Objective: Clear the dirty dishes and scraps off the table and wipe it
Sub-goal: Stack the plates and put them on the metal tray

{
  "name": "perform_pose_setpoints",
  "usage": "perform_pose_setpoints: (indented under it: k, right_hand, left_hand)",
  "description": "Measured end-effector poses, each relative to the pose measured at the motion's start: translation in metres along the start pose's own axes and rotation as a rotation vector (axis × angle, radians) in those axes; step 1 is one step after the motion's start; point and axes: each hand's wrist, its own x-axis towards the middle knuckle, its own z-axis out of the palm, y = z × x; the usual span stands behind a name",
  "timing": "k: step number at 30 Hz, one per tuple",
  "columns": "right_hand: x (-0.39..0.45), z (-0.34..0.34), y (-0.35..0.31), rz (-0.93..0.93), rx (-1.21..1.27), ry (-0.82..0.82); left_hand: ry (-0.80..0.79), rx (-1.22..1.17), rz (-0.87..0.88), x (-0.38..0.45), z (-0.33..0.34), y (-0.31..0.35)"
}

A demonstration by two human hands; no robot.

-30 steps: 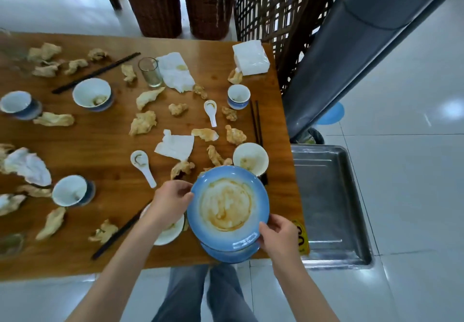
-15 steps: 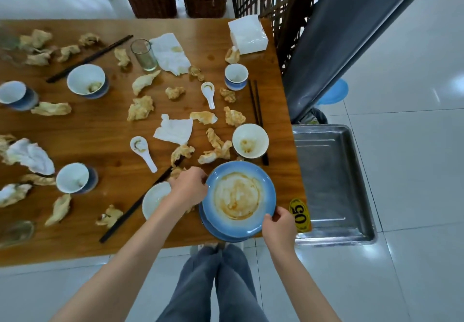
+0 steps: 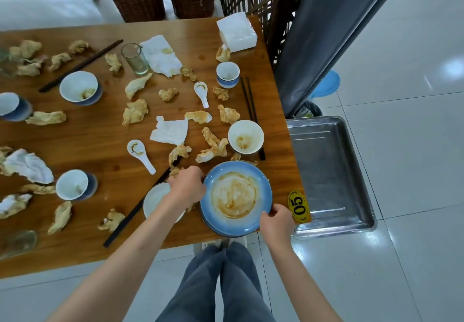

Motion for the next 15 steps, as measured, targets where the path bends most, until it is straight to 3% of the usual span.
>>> perform_pose_setpoints:
  k: [5,9,15]
  right_hand:
    - [0.004,-0.003,0.003,-0.012,-0.002,-0.041]
    - [0.01,-0.005,0.002,0.151,0.252,-0.188]
    - [0.005,-0.008,0.003,0.152,0.359,-0.212]
  left_hand:
    - [-0.134,-0.115,0.083,0.007,-0.007,-0.006]
    - [-0.242,-0.09,0.142,0.013,-0.012,-0.007]
    - [-0.239,-0.075,0.181,0.009,-0.013,-0.004]
